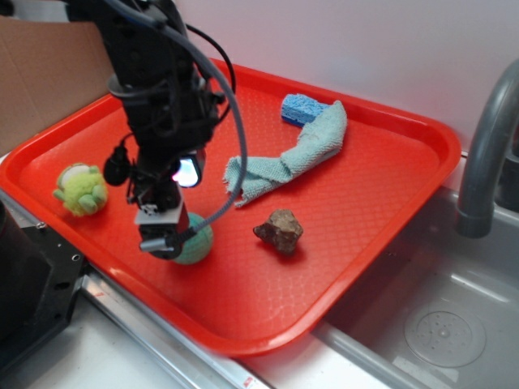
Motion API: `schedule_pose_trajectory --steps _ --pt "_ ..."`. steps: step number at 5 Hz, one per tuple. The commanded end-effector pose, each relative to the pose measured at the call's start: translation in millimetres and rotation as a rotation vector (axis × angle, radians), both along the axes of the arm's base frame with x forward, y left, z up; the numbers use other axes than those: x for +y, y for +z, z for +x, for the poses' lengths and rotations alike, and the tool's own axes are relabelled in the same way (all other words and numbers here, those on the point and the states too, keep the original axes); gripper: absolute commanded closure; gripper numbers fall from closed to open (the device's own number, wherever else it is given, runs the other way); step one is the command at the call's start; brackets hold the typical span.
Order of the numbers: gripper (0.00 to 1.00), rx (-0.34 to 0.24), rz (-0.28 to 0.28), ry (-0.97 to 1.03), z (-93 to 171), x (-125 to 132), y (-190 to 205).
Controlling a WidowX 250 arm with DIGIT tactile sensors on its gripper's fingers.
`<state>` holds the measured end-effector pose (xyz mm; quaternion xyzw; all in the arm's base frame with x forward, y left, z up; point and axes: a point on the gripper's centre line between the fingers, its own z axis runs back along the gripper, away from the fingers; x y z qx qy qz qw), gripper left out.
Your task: Grab the green ball.
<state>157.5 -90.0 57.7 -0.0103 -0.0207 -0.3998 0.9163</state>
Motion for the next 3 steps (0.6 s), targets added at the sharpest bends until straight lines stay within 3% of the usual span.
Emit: schedule_pose_trajectory --steps 1,2,3 --pt "0.00 0.088 0.017 -0.086 6 -10 -36" --pt "1.00 0.086 0.032 -0.089 5 -10 -33" --pt "1.00 0.076 0.023 -0.080 3 -3 -25"
